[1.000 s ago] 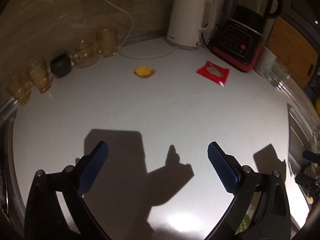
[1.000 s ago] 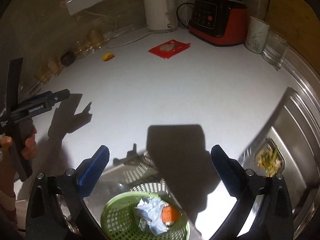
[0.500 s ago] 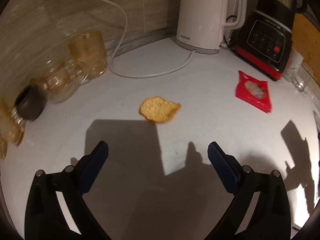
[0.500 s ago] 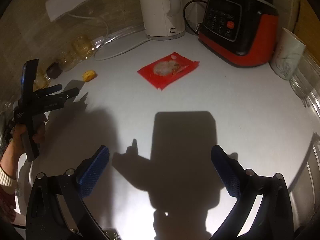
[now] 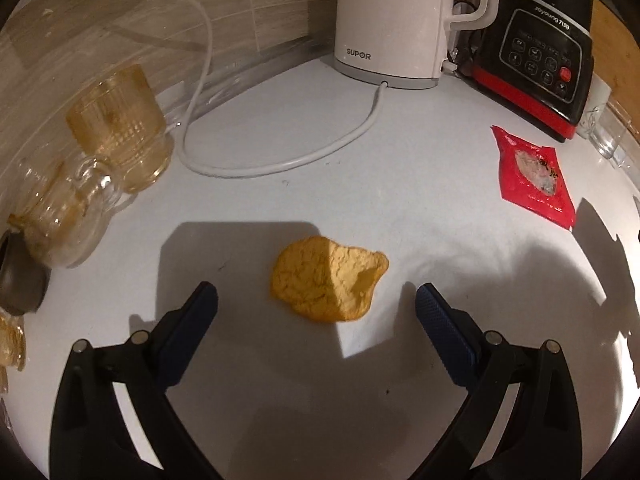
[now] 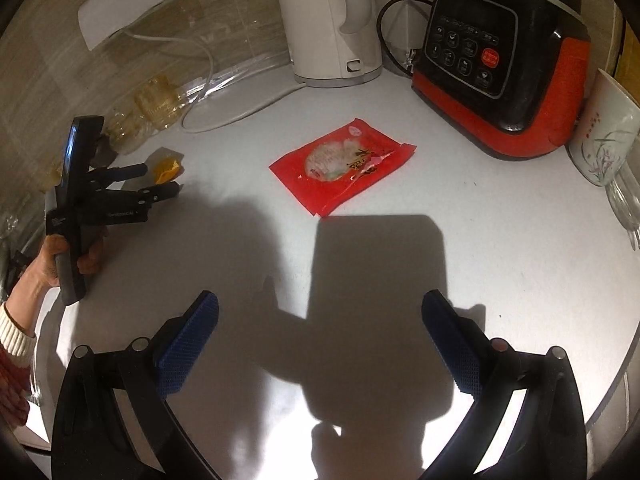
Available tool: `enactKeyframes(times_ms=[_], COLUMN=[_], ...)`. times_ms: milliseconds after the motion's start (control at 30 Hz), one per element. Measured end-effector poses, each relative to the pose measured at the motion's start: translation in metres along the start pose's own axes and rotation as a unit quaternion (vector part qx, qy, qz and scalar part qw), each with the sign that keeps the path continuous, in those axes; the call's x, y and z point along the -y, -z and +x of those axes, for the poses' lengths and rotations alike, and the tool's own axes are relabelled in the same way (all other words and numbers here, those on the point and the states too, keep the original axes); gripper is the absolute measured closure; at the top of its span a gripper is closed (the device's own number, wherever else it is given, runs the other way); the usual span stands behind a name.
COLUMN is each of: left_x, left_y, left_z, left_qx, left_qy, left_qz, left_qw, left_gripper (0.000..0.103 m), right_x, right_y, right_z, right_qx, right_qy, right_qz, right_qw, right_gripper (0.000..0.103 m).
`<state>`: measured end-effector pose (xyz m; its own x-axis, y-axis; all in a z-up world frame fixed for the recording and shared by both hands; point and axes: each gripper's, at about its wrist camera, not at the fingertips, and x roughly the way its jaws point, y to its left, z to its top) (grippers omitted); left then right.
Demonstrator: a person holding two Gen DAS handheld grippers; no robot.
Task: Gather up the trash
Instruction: 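Grasp the yellow chip with the left tool, then grasp the red printed packet with the right tool while the left tool holds the chip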
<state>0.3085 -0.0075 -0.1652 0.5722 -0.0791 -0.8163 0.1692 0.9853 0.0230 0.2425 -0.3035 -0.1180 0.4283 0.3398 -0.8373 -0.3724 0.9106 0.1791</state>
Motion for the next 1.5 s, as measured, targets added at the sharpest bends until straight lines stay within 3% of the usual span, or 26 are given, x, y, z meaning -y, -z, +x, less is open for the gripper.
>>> enactKeyframes(times_ms=[233, 333, 533, 700, 867, 1133, 1300, 1500], left_x=[0.001, 0.004, 0.013, 0.01, 0.01, 0.017, 0.019, 0.02], left_y=[-0.002, -0.001, 0.0, 0.001, 0.003, 0.019, 0.03, 0.042], left_z=[0.004, 0.002, -0.006, -0.014, -0.017, -0.03, -0.04, -0.049], left_qx=[-0.002, 0.006, 0.022, 0.038, 0.031, 0.024, 0.021, 0.013], left_qy=[0.013, 0.018, 0.029, 0.026, 0.024, 0.01, 0.008, -0.01], left_qz=[-0.007, -0.002, 0.008, -0.029, -0.057, -0.088, -0.105, -0.113], left_qw=[0.9999, 0.9998, 0.9993, 0.9985, 0.9976, 0.9958, 0.9942, 0.9935], left_gripper=[0.009, 0.018, 0.07, 0.088, 0.09, 0.09, 0.09, 0.09], right_x=[-0.001, 0.001, 0.0, 0.005, 0.007, 0.002, -0.007, -0.01], right_y=[-0.007, -0.01, -0.019, -0.035, -0.065, -0.109, -0.123, -0.113], right_z=[0.005, 0.009, 0.024, 0.048, 0.078, 0.121, 0.14, 0.136], right_qx=[0.001, -0.002, -0.013, -0.022, -0.022, -0.04, -0.047, -0.025], right_qy=[0.005, 0.005, 0.024, 0.042, 0.054, 0.133, 0.175, 0.166], right_qz=[-0.002, 0.005, 0.007, 0.057, 0.126, 0.185, 0.161, 0.127], right_qw=[1.0, 1.0, 1.0, 0.997, 0.99, 0.973, 0.97, 0.978], right_gripper=[0.002, 0.002, 0.002, 0.002, 0.002, 0.002, 0.002, 0.003])
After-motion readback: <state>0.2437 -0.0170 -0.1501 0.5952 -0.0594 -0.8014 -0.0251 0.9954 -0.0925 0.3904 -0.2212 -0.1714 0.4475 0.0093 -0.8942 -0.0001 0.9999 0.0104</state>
